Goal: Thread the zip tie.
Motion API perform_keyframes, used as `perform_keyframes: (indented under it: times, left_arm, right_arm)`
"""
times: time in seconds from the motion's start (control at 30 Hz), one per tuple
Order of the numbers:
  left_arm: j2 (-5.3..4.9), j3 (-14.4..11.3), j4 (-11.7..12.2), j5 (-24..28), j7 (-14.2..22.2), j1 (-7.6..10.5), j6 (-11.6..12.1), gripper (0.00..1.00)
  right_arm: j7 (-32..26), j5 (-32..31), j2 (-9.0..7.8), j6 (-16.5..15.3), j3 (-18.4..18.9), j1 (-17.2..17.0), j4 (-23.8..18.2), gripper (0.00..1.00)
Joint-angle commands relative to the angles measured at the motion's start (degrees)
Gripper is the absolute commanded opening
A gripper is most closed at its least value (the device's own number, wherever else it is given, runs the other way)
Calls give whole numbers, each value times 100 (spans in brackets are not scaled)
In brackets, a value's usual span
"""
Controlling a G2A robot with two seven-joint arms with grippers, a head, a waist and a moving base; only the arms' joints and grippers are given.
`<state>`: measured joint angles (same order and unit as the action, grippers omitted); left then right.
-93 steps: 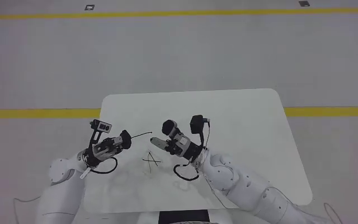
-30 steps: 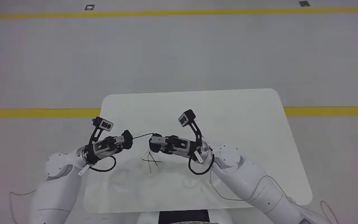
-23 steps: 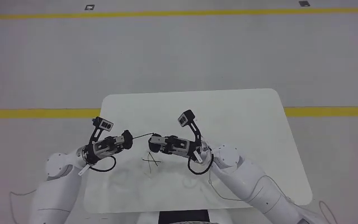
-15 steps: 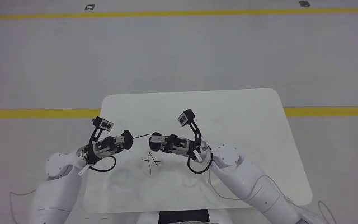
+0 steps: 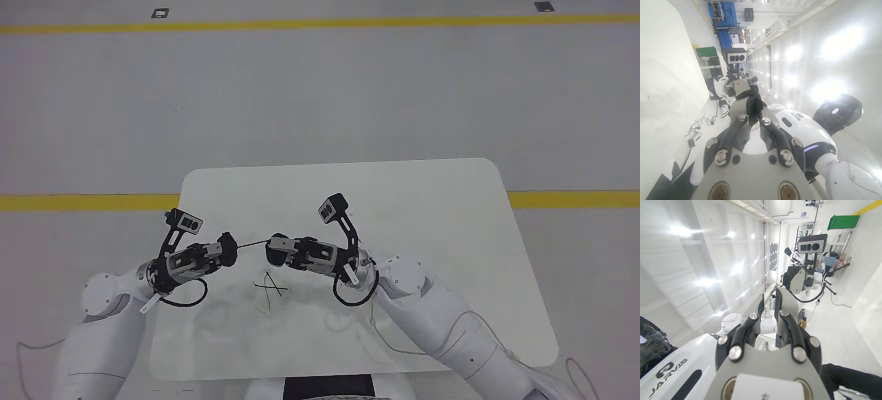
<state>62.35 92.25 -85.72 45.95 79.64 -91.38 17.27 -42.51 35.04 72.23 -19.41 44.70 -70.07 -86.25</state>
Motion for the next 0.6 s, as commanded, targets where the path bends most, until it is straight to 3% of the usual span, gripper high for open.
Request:
perform_keyframes:
  times: [0.0,0.2,0.27,0.3,0.57]
  left_arm:
    - [0,0,0,0,0,0,0,0]
    - [0,0,0,0,0,0,0,0]
    - [0,0,0,0,0,0,0,0]
    - [0,0,0,0,0,0,0,0]
    - [0,0,0,0,0,0,0,0]
  right_arm:
    - [4,-4,12,8,4,0,18,11]
    - [30,-16,45,48,23,-5,83,9]
    - [34,-22,54,58,33,-5,98,6]
    - [38,-25,58,60,38,-7,104,0]
    - [19,-80,81,23,102,-57,107,0]
